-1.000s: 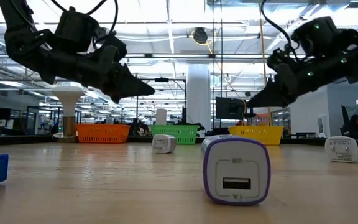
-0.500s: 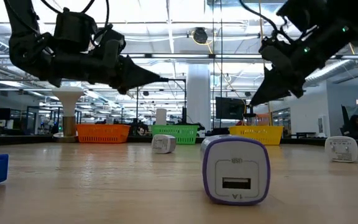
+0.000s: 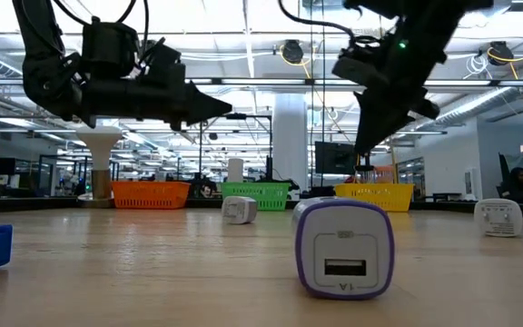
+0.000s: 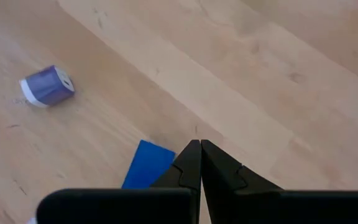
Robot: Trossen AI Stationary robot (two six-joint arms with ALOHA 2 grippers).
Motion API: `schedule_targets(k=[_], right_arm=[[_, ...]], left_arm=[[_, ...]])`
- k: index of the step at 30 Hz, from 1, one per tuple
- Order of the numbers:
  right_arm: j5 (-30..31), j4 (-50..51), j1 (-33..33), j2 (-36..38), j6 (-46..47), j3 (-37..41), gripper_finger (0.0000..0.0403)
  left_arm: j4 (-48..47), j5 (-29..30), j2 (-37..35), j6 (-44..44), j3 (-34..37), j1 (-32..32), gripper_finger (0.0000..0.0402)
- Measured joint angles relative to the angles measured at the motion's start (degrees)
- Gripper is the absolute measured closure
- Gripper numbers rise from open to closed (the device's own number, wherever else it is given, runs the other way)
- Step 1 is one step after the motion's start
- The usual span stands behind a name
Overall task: Pick & Place Office items
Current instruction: Put the blue digital clock into the orange basket
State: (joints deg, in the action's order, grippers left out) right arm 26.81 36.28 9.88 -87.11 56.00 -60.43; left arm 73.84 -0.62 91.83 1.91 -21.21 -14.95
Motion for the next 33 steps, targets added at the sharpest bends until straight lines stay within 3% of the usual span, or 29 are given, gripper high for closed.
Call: schedule_targets(k=[4,10,17,24,33], right_arm=[[-0.1,4.6,1.0,-3.7,4.4,-5.0,0.0378],[-3.6,5.2,1.3,-6.5,12.7,-6.1,0.0303],[-12.4,-1.1,0.1,-13.0,15.4,-6.1,0.0227],[-13.4,0.4,-1.2,-16.0,16.6,-6.9,0.0201],[-13.6,0.1,-1.7,-16.0,16.2,-7.0,0.0199]], left_arm=[[-0.2,1.3,0.0,-0.1,0.0,0.0,0.0368],[-0.4,0.7,0.0,-0.6,0.0,0.0,0.0365],[-0.4,0.7,0.0,-0.5,0.0,0.0,0.0364],[-0.4,0.7,0.0,-0.1,0.0,0.0,0.0364],[-0.4,0.7,0.0,0.0,0.0,0.0,0.0364]])
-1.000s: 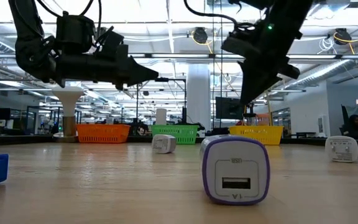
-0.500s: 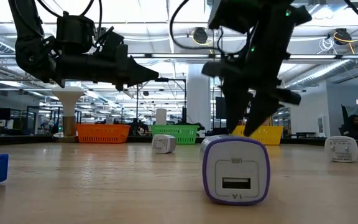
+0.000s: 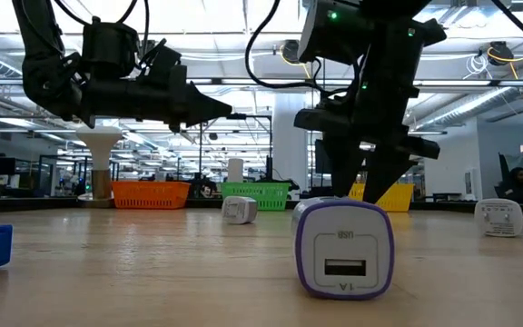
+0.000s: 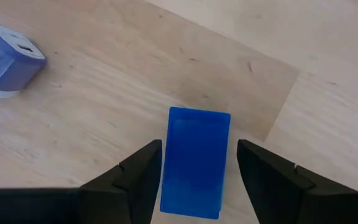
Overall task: Pick & Place Office items
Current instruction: Put the blue digital clock into the orange basket
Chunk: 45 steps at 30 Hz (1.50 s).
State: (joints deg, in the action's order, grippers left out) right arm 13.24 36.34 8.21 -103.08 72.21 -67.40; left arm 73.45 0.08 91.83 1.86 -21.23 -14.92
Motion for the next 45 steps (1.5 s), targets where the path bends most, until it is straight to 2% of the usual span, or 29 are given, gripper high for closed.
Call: schedule_targets(k=[4,12,16,20,26,32,36,42,45], right_arm=[[-0.9,-3.3,0.0,-1.2,-1.3,0.0,0.0199],[-2.9,-3.3,-0.3,-3.6,-1.6,-0.2,0.0201],[-2.9,-3.1,-0.6,-3.6,-3.1,-0.1,0.0222],[-3.7,-3.0,-1.4,-3.3,-6.8,-0.1,0.0256],[-4.2,-2.7,-4.7,-3.5,-16.4,-3.4,0.0256],[-4.6,-3.1,-11.2,-3.5,-25.8,-8.1,0.0256],[-4.4,-10.6,-15.8,-3.6,-24.3,-9.2,0.0256],[-11.8,-28.1,-17.2,-10.5,-22.8,-9.1,0.0256],[-12.0,-32.5,-18.0,-13.7,-20.4,-9.1,0.0256]], left_arm=[[0.0,0.0,0.0,0.0,0.0,0.0,0.0364],[-1.7,0.0,0.0,0.7,0.0,0.0,0.0364],[-3.7,0.4,0.0,-0.8,0.0,0.2,0.0364],[-4.3,-4.0,0.0,-0.4,0.0,0.1,0.0364],[-4.1,-6.1,0.0,0.9,0.9,-0.3,0.0364],[-1.7,-6.0,-2.4,-0.1,5.1,-4.2,0.0364],[-2.3,-2.1,-6.7,-1.0,8.3,-6.6,0.0364],[-2.3,6.5,-11.8,0.8,11.7,-7.2,0.0364],[-2.0,8.6,-12.8,1.3,12.3,-7.2,0.0364]])
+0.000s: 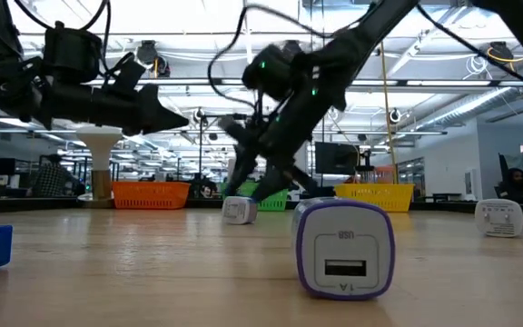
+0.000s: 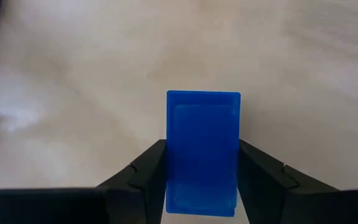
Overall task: Pick & Place Office items
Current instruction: Put the blue digital clock into the orange basket
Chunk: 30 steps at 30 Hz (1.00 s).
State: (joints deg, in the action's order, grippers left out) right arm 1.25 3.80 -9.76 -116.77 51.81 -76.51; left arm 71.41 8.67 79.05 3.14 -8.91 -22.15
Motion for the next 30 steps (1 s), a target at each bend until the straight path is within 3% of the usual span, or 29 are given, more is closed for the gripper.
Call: schedule_targets(k=[7,15,21,25,30], right_arm=[[0.5,-5.1,-0.6,-1.5,2.3,0.0,0.0253],[1.7,-7.6,-0.2,-1.5,-0.9,0.0,0.0178],[1.6,-4.9,-0.3,1.0,-10.1,0.1,0.0152],[1.7,0.1,-0.4,7.6,-23.8,0.9,0.0175],[1.9,-1.1,-0.6,16.5,-35.8,10.5,0.0258]], left_arm=[[-1.4,0.4,0.0,-0.1,0.0,-0.1,0.0364],[-1.0,0.4,0.0,-0.6,0.0,-0.1,0.0364],[-1.2,0.3,0.0,-5.1,0.0,-0.1,0.0364],[-1.3,-0.3,0.0,-8.6,0.0,0.0,0.0364],[-1.2,-6.9,0.1,-11.7,-0.5,0.1,0.0364]])
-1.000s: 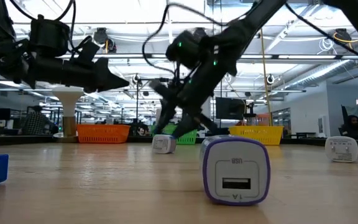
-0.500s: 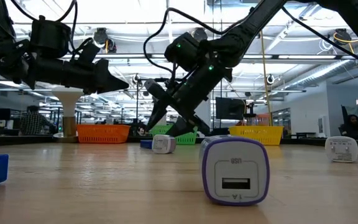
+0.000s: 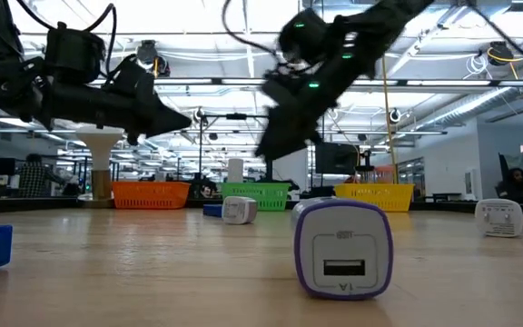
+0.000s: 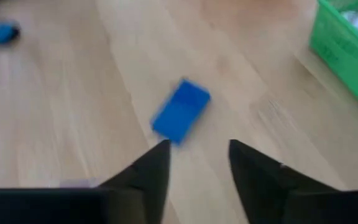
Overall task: Pick & Place Office items
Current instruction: Put the blue digital clock into the orange basket
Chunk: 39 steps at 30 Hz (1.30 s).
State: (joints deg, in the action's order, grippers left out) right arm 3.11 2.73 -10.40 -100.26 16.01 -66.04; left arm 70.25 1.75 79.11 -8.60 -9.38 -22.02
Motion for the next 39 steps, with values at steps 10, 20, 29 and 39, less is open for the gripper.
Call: schedule_targets(k=[10,20,29,39], right_arm=[[-0.1,-19.6,-4.7,16.2,-9.2,25.8,0.0396],[-0.2,-33.3,-7.3,28.3,-12.4,44.2,0.0387],[-0.3,-39.4,-7.3,36.4,-12.5,52.2,0.0399],[-5.0,-43.2,-7.1,38.1,-13.8,53.9,0.0401]], left_arm=[[-17.8,6.5,0.0,-18.0,-9.3,6.3,0.0365],[-73.6,18.0,0.5,-35.7,-35.1,15.9,0.0389],[-86.2,21.2,9.0,-57.9,-45.0,22.1,0.0293],[-98.1,24.4,24.9,-67.3,-57.8,21.9,0.0166]])
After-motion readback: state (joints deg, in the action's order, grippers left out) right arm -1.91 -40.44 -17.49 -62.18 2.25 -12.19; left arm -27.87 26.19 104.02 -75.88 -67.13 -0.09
